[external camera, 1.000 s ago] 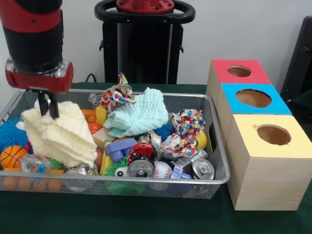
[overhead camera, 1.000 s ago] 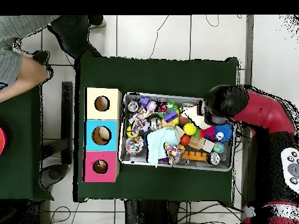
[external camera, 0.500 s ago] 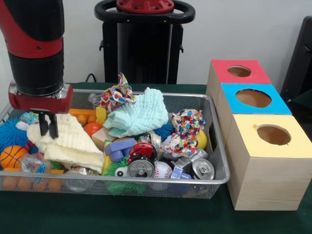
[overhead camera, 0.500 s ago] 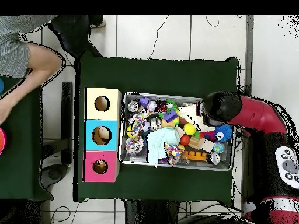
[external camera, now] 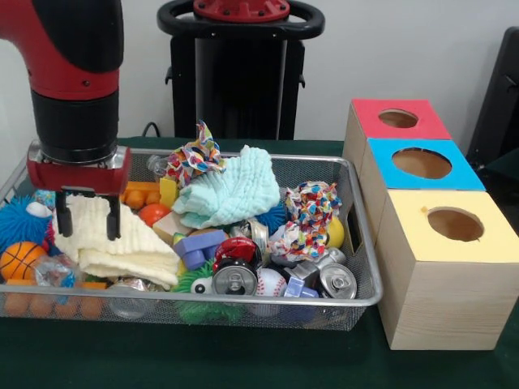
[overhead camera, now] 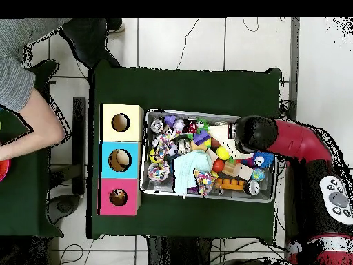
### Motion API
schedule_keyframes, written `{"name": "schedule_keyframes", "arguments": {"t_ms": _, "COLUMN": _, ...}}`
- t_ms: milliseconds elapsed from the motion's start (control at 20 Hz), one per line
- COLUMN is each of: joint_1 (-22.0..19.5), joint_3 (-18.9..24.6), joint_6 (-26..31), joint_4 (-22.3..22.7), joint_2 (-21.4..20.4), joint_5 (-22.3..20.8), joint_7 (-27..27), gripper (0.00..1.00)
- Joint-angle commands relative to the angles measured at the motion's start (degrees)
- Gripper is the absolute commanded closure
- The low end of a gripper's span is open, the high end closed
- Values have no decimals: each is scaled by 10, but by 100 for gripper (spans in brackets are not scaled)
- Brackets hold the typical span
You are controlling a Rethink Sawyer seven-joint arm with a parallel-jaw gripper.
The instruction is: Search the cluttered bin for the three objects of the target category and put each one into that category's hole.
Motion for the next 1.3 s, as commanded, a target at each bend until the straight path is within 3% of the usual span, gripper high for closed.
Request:
{"name": "schedule_keyframes", "arguments": {"t_ms": 50, "joint_1": 3, "joint_3": 45, "joint_6": -33, "joint_4": 65, "joint_2": -9, "joint_5": -32, "joint_7": -44, "gripper": 0}}
{"name": "schedule_keyframes", "arguments": {"t_ms": 450, "joint_1": 31, "joint_3": 32, "joint_6": -17, "joint_4": 82, "joint_2": -30, "joint_5": -27, "joint_7": -16, "gripper": 0}}
{"name": "schedule_keyframes", "arguments": {"t_ms": 700, "joint_1": 64, "joint_3": -2, "joint_6": -35, "joint_4": 166, "joint_2": -94, "joint_5": -14, "joint_7": 58, "gripper": 0}}
{"name": "schedule_keyframes", "arguments": {"t_ms": 900, "joint_1": 83, "joint_3": -22, "joint_6": -48, "joint_4": 210, "joint_2": -124, "joint_5": -7, "joint_7": 93, "gripper": 0}}
{"name": "schedule_keyframes", "arguments": {"t_ms": 1300, "joint_1": 95, "joint_3": -42, "joint_6": -95, "joint_4": 254, "joint_2": -122, "joint_5": 1, "joint_7": 122, "gripper": 0}}
